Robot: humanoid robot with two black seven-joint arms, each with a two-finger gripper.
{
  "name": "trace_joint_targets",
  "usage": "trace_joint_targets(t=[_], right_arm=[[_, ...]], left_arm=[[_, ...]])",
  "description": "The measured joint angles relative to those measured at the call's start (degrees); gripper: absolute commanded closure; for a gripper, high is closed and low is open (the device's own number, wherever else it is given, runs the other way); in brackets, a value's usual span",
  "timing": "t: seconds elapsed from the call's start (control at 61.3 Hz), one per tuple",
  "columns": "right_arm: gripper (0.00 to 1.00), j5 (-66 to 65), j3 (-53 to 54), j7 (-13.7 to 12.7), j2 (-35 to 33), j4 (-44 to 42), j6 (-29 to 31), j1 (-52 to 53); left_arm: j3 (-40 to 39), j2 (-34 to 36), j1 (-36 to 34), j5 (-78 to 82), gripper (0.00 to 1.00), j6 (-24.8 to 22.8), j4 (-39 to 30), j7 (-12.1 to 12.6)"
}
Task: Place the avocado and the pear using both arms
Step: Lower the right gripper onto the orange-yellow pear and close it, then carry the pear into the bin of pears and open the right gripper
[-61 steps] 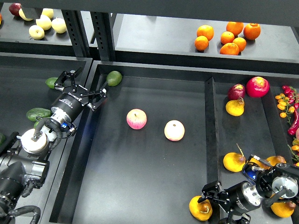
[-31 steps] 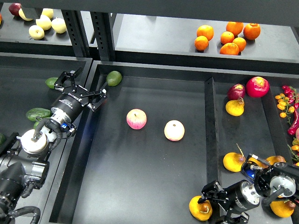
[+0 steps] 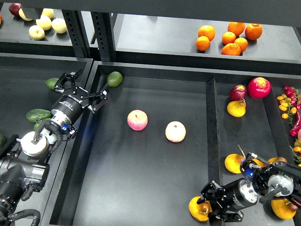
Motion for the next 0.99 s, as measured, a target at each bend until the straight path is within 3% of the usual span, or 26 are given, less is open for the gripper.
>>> trace_joint_targets(t=[0.375, 0.718, 0.995], right_arm=[[0.95, 0.08, 4.03, 0.00, 0.58, -0.35, -0.05, 0.01], [0.97, 5.17, 10.89, 0.00, 1.31, 0.75, -0.02, -0.07], [0.97, 9.43, 13.60, 0.00, -3.00, 2.92, 0.00, 1.19]], left_arm=[[0.09, 0.00, 0.00, 0.00, 0.01, 0.00, -0.06, 0.03], [0.07, 0.00, 0.00, -0.02, 0.01, 0.00, -0.22, 0.00], [0.07, 0.00, 0.00, -0.02, 0.01, 0.00, -0.23, 0.00]])
